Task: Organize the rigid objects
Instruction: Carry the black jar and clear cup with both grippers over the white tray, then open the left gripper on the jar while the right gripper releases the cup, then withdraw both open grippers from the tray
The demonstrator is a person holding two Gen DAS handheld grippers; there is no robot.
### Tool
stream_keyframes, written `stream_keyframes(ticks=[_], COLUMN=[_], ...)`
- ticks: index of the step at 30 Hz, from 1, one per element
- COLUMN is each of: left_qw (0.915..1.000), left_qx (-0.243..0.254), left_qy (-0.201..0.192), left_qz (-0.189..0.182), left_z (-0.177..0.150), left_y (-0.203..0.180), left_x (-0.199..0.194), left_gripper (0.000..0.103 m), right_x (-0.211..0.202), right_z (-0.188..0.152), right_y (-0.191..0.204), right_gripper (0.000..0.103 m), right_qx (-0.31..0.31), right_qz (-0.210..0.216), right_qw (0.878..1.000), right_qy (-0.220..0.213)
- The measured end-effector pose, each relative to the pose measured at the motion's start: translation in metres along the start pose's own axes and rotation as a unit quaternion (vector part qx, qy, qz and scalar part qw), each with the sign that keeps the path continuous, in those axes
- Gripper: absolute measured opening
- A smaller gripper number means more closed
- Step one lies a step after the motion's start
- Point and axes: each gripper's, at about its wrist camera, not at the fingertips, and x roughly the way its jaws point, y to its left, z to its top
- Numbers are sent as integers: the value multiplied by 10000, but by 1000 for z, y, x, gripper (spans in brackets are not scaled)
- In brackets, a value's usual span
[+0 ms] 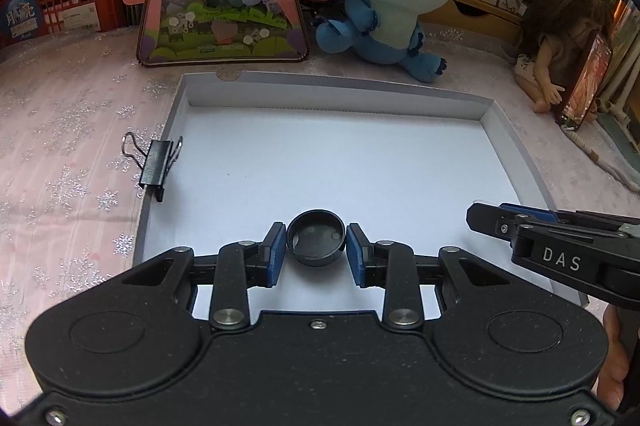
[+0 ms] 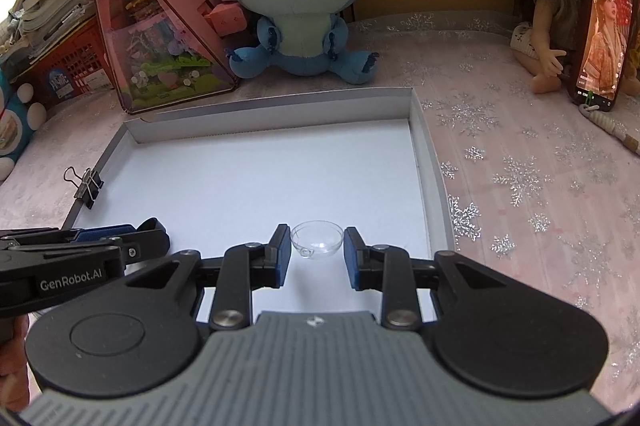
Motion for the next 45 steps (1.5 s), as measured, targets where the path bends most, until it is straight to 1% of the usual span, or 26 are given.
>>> stream_keyframes(ticks=[14,16,17,19,20,21,23,25,27,28,33,39,42,45], left_qw=[9998,9997,9997,9997,9997,9997,9996,9995,9994,9993,9984,9967,9955,9941], left_qx=[153,175,175,177,176,174,187,188,142,122,142,247,271,329], left_qy=[-93,-118,-130,-153,-166,-181,-219,-263,-315,-340,-529,-730,-852,-962], left_qz=[105,111,117,99,78,71,54,24,-4,-33,-101,-249,-322,-389], left_z=[-2,-2,-3,-3,-3,-4,-4,-5,-6,-6,-13,-28,-38,-50], left_y=[-5,-6,-7,-7,-7,-7,-7,-6,-5,-4,-2,-2,-2,-3], left_x=[3,4,4,3,2,1,-2,-5,-10,-13,-28,-49,-60,-72], left_gripper=[31,31,31,35,42,47,49,53,58,59,71,76,78,80], right_x=[6,6,6,6,5,5,1,-3,-9,-12,-27,-44,-55,-65], right_z=[-1,-2,-3,-3,-3,-3,-4,-5,-6,-7,-14,-25,-32,-39], right_y=[4,3,3,3,3,2,2,3,3,3,2,-4,-4,-4], right_gripper=[34,38,38,40,47,54,55,57,66,67,76,84,87,88], right_qx=[-135,-139,-143,-121,-100,-93,-106,-153,-180,-189,-214,-109,-142,-189], right_qz=[-63,-59,-68,-73,-65,-48,-17,-31,-49,-58,-33,105,155,174], right_qw=[9999,9999,9999,9999,9999,9999,9999,9997,9995,9994,9985,9975,9965,9953], right_qy=[38,34,18,-13,-31,-51,-111,-173,-251,-301,-498,-692,-806,-930])
